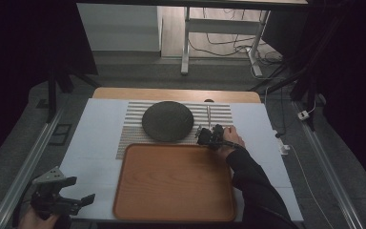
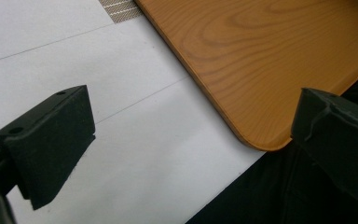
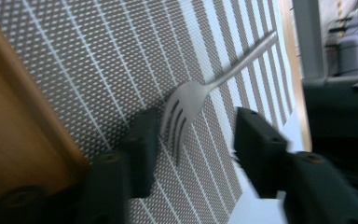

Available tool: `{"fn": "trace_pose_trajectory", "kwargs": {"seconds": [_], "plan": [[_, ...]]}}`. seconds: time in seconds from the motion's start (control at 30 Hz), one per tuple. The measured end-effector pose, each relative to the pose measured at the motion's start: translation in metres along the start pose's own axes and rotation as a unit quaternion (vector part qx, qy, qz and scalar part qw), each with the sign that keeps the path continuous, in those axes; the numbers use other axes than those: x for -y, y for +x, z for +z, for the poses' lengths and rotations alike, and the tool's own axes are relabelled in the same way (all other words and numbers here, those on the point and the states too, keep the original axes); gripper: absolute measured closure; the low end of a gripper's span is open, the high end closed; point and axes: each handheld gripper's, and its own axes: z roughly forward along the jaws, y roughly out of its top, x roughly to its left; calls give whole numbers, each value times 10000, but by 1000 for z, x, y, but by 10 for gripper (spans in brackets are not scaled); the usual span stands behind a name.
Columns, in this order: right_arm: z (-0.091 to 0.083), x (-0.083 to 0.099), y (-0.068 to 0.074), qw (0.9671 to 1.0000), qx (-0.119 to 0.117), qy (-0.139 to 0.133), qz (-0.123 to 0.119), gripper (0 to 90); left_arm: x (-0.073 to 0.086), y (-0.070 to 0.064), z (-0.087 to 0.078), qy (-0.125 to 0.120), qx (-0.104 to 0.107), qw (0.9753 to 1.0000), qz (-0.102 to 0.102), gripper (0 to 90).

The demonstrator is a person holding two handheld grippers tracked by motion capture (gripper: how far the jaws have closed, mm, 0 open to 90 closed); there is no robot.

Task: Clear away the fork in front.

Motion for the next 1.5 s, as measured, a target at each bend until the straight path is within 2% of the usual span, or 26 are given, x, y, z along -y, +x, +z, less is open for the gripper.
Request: {"fn": "trace_pose_trajectory", "kwargs": {"seconds": [0.07,0.17,0.27,0.4,0.5,0.57,0.67,0.7,0.73,0.77,0.8,0.87,0.93,0.97,1.03,1.17,1.27,1.4,1.5], "plan": [[2,-3,6,9996,193,57,-202,702,0,0,0,4,-2,10000,6,0],[6,-6,11,9985,145,105,-518,827,0,0,0,9,2,10000,15,0],[8,-7,15,9964,359,137,-756,880,0,0,0,13,3,10000,20,0],[4,-7,12,9968,381,163,-685,887,0,-1,0,11,8,10000,28,0],[0,-5,9,9976,250,105,-636,888,0,-1,0,2,2,10000,50,0],[-5,-5,8,9976,273,144,-619,888,0,-1,0,-9,2,10000,71,0],[-12,-3,7,9988,159,50,-464,889,0,-3,0,-8,0,9999,129,0],[-16,-3,8,9985,304,45,-461,889,0,-3,0,-6,-12,9999,154,0],[-19,-2,7,9989,150,-39,-435,889,0,-4,0,-11,-4,9998,174,0],[-22,-2,8,9991,241,-95,-346,889,0,-4,0,-15,2,9998,195,0],[-27,-1,6,9991,190,-154,-356,889,0,-4,-1,-18,-1,9998,201,0],[-34,0,5,9994,80,-263,-211,889,0,-4,-1,-34,5,9998,171,0],[-41,2,5,9993,157,-310,-108,889,0,-4,-1,-44,8,9999,143,0],[-43,3,4,9993,27,-356,-62,889,0,-3,-1,-56,21,9999,120,0],[-48,7,2,9990,-91,-421,108,889,-1,-3,-1,-86,37,9999,112,0],[-57,14,0,9982,-151,-481,336,889,-1,-4,-1,-192,84,9997,99,0],[-63,18,-1,9959,-267,-628,593,889,-2,-4,0,-214,97,9996,147,0],[-71,22,-1,9934,-364,-776,763,889,-5,-8,2,-192,134,9994,249,0],[-79,25,1,9901,-509,-884,969,889,-7,-10,4,-195,170,9993,275,0]]}}
